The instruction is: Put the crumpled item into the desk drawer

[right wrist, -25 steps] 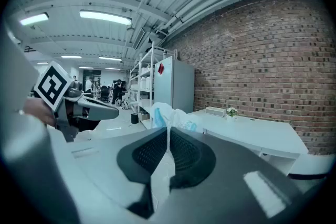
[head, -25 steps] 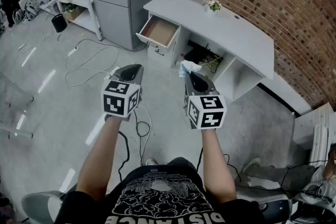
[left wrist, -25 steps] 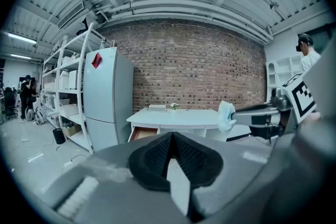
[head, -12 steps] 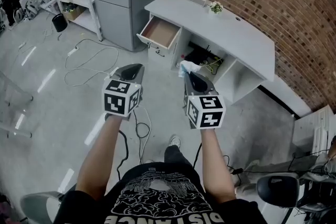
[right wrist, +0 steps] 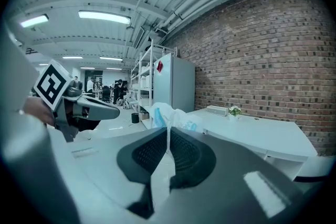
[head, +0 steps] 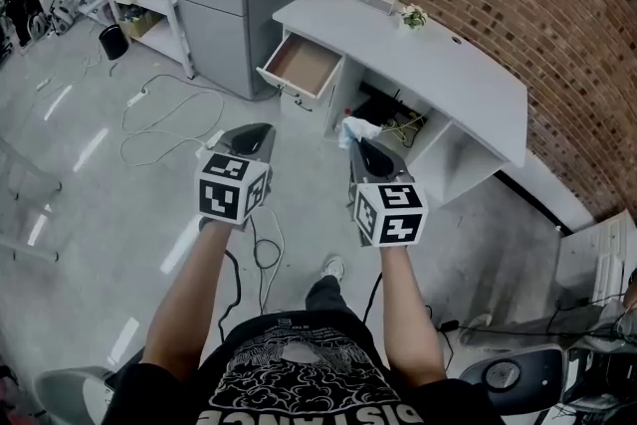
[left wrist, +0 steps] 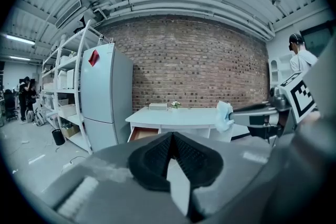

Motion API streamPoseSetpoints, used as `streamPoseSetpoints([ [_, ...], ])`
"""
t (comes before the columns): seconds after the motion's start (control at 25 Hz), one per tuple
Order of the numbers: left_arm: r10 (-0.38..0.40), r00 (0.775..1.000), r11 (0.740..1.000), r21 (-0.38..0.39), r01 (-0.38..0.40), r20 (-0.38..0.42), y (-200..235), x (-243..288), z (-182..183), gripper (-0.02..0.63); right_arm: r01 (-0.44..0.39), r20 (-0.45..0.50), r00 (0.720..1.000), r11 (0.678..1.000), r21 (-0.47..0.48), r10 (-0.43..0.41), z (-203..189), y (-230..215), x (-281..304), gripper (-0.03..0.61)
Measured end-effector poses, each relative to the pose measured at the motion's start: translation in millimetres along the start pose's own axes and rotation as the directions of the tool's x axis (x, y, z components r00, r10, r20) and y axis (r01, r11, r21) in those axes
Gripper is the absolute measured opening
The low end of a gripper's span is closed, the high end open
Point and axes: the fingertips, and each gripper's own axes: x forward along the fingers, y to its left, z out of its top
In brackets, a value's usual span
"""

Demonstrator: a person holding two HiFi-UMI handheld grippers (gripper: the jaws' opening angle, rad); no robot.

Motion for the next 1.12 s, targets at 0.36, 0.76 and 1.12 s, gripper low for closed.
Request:
streamPoseSetpoints([
  [0.36,0.044,0.999,0.999,-0.010,-0.044,-0.019,8,61,15,0.003,-0.045,-0.013,0.999,0.999,0.006,0.045,4,-49,48,0.017],
  [0.76,0.084,0.995,0.996,-0.026,-0.086,-0.046,4,130,41,0.003,-0.092,-0.028,0.995,0.996,0.014,0.092,18,-112,91,0.017],
  [1.12,0.114,0.991,0.993,-0.019,-0.115,-0.067,-6,180,54,0.003,-0.128,-0.024,0.991,0.992,0.018,0.128,23,-160,118,0.017],
])
